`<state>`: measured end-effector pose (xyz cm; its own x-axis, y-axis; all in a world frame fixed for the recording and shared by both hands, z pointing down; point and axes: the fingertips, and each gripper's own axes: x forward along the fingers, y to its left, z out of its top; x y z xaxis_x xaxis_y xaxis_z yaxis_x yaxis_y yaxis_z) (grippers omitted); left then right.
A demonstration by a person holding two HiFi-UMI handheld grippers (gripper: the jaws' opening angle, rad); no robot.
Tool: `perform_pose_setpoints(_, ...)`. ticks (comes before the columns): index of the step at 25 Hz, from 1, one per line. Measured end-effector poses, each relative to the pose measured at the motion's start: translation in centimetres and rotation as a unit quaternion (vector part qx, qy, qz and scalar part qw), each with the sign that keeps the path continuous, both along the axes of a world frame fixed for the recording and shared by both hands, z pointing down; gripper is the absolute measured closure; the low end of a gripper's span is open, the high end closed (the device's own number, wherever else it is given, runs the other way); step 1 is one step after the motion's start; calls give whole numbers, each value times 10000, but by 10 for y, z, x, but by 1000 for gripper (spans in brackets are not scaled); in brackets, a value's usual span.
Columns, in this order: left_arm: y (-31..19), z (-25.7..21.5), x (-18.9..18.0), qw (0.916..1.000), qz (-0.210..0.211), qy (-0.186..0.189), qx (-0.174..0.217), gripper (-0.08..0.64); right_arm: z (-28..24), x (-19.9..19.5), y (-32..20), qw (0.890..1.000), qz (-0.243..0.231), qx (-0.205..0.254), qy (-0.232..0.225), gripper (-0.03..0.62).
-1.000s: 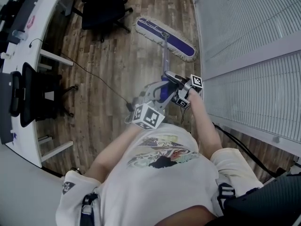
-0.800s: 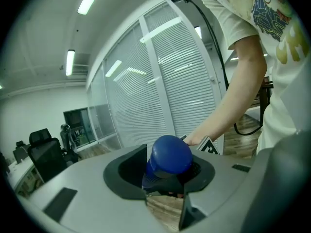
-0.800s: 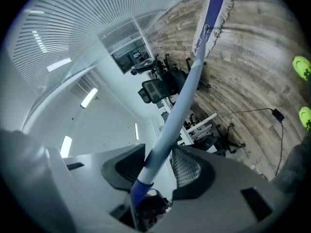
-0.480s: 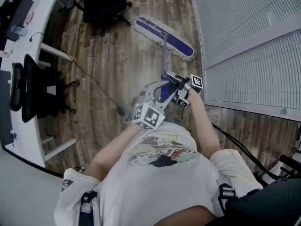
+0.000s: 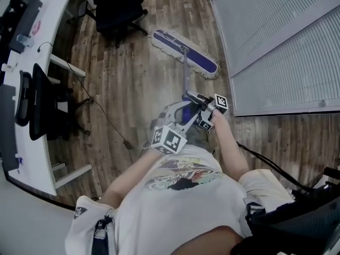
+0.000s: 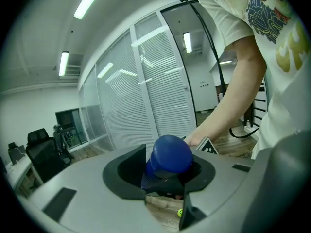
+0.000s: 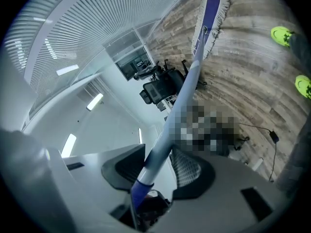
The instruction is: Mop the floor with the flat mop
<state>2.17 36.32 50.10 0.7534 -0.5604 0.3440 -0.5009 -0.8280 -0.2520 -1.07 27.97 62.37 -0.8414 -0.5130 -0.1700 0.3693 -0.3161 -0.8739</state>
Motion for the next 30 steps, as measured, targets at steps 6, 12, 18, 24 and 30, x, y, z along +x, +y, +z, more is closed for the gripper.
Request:
perform_pose_setpoints(6,4,-8,1,10000,-2,-22,-48,420,-8,0,8,9999,-89,-69,2,432)
perform_pose_setpoints(12,-10,-5,5,10000,62,26,33,420,-4,3,-8,9998,-139,-50,107,431)
perform_pose_setpoints(18,-58,-31,24,9990,66,425,128,422,-25,17,-50,9990,-349,165,-211,417)
perform_pose_setpoints(24,-103,-31,49,9990,219,309,240,422,-26,39,-96,9990,-342,66,-262,416)
perform_pose_setpoints(30,-152,-13,71,9995,194,209,150,422,-9,61,-147,9996,-209,-103,-130,420)
